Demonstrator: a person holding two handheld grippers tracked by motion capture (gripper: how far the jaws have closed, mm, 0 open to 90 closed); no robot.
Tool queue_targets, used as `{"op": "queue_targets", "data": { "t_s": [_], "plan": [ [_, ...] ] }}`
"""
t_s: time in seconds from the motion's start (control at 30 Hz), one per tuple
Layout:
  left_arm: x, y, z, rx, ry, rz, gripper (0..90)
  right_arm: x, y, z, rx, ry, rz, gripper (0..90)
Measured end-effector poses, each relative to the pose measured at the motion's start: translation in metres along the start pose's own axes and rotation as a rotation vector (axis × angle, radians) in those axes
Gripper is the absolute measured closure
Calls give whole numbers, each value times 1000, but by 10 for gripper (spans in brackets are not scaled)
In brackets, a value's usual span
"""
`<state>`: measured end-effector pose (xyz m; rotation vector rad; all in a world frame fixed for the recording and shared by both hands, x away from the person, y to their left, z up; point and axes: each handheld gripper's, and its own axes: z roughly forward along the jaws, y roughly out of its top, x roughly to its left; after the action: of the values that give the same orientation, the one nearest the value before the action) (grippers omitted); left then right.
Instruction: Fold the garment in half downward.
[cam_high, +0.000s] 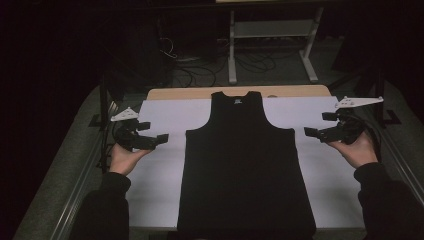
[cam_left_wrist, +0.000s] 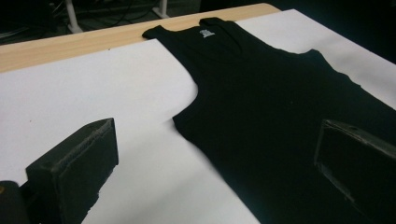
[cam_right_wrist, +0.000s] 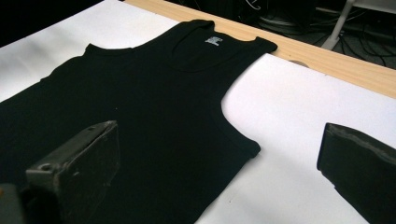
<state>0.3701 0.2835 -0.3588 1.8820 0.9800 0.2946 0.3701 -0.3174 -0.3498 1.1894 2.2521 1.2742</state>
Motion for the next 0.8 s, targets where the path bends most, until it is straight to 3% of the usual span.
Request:
{"op": "queue_targets", "data": {
  "t_s": [0.4, 0.53, 0.7, 0.8],
  "plan": [
    [7, 8, 16, 14, -11, 7, 0, -8, 4, 15, 22, 3, 10, 0],
    [7, 13, 22, 7, -16, 1, 0, -14, 10, 18, 8, 0, 26, 0],
    [9, 18, 30, 29, -15, 12, 0, -17, 15, 22, 10, 0, 27, 0],
    [13, 19, 35, 30, -16, -4, 0, -19, 16, 25, 20, 1, 35, 0]
  ]
}}
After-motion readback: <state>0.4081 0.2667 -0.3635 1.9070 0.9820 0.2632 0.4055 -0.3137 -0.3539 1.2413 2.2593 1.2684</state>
